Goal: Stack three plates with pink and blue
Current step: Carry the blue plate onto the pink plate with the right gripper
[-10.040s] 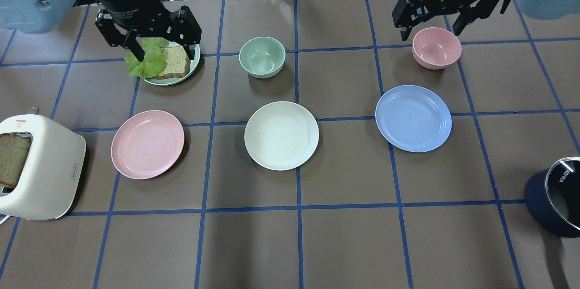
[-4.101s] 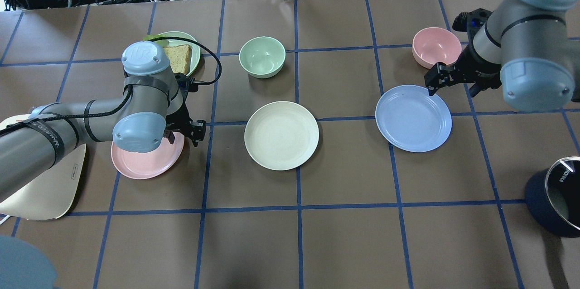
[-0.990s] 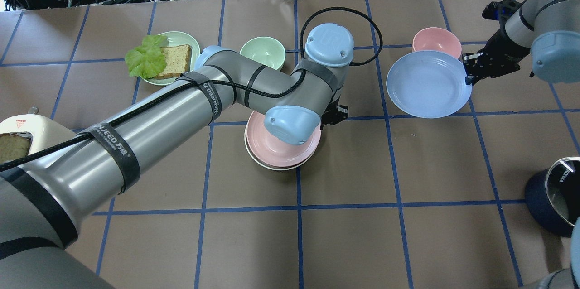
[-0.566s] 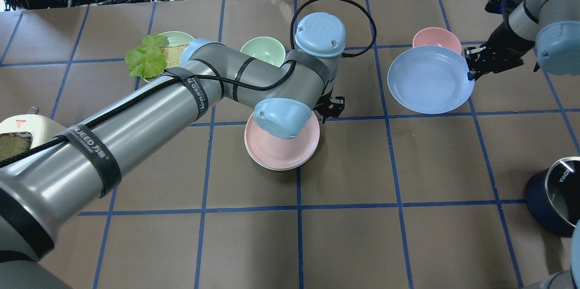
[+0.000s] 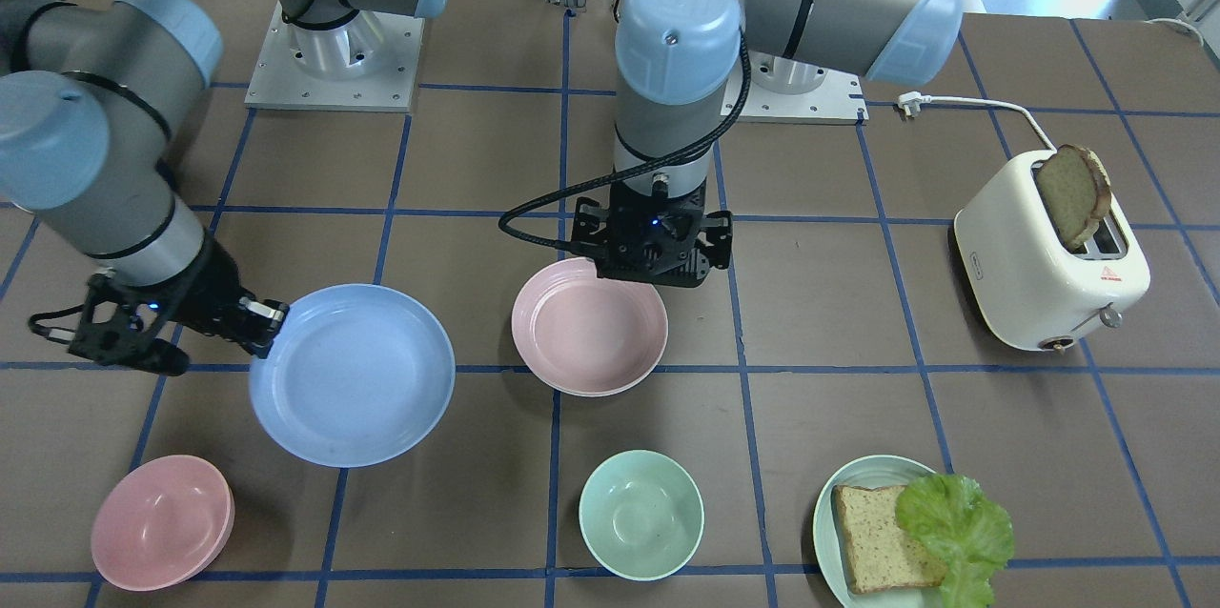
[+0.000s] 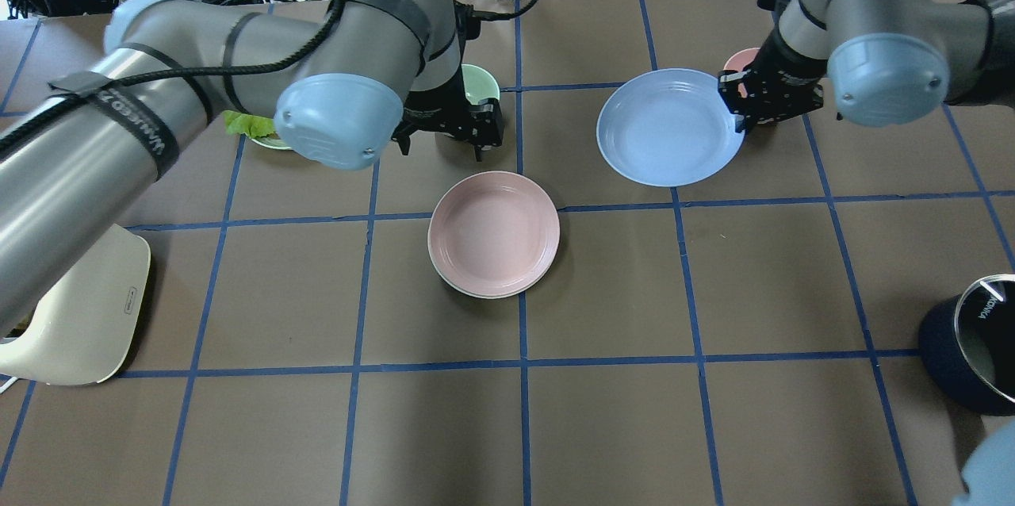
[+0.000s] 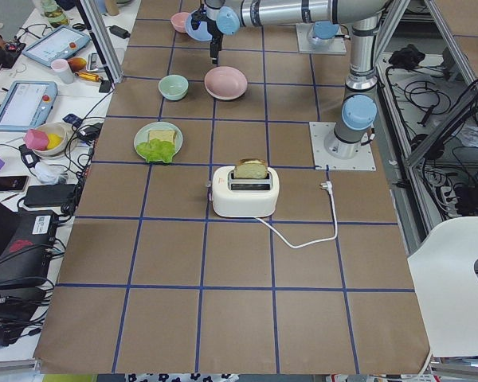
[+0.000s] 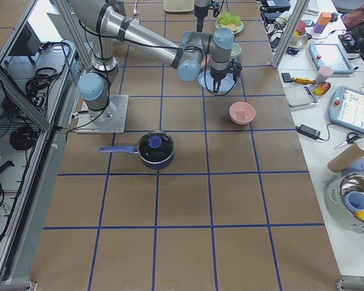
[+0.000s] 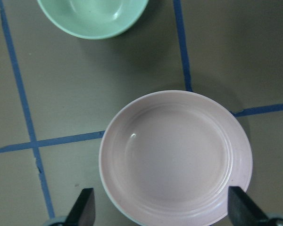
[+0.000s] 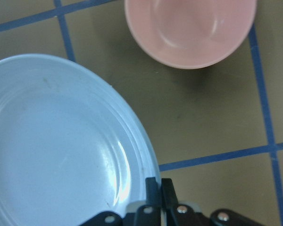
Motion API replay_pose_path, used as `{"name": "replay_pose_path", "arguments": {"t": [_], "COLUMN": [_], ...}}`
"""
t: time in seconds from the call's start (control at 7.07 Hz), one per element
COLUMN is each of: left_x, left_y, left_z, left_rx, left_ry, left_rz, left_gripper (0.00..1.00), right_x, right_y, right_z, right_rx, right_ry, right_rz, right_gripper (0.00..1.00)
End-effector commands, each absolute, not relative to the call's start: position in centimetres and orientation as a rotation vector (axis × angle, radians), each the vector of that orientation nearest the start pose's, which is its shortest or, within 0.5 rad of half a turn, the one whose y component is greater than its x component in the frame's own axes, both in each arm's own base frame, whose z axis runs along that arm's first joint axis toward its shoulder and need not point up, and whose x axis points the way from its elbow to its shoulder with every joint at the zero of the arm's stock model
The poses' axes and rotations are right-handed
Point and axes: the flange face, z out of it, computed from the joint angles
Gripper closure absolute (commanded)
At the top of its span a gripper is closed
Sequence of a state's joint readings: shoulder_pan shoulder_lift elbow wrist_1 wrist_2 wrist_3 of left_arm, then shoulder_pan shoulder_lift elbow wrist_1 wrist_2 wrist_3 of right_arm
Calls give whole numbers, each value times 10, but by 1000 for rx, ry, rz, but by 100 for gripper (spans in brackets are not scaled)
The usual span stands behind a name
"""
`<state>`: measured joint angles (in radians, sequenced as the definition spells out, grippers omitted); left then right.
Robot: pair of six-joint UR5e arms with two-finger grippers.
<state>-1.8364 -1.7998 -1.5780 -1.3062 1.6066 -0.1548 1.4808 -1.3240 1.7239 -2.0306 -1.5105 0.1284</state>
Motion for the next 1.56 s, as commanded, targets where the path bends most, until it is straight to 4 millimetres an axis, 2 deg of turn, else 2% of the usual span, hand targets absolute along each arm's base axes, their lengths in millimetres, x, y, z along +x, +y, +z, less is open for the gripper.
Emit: {"name": "replay_pose_path", "arguments": {"t": [0.0,0.14,0.42,0.71,0.99,1.41], "left_x": [-227,-212,-202,-194,-191,-192], "left_y": [-506,-497,-493,-495,-496,-496], "left_z": [438,444,459,465,469,470], "left_rx": [58,20,-12,-36,-49,-46], "left_ry": [3114,3113,3122,3125,3130,3132], "left_rz": [-22,-5,-48,-64,-77,-82], "left_gripper": [0,0,0,0,0,0], "right_x": [189,230,266,272,292,296], "right_y": [-554,-537,-497,-487,-475,-467], "right_z": [321,308,268,264,263,257], "right_rx": [340,350,361,345,359,387], "right_ry": [3079,3061,3072,3056,3048,3032], "right_rz": [-140,-204,-266,-303,-297,-264], "right_gripper": [100,100,100,100,100,100]}}
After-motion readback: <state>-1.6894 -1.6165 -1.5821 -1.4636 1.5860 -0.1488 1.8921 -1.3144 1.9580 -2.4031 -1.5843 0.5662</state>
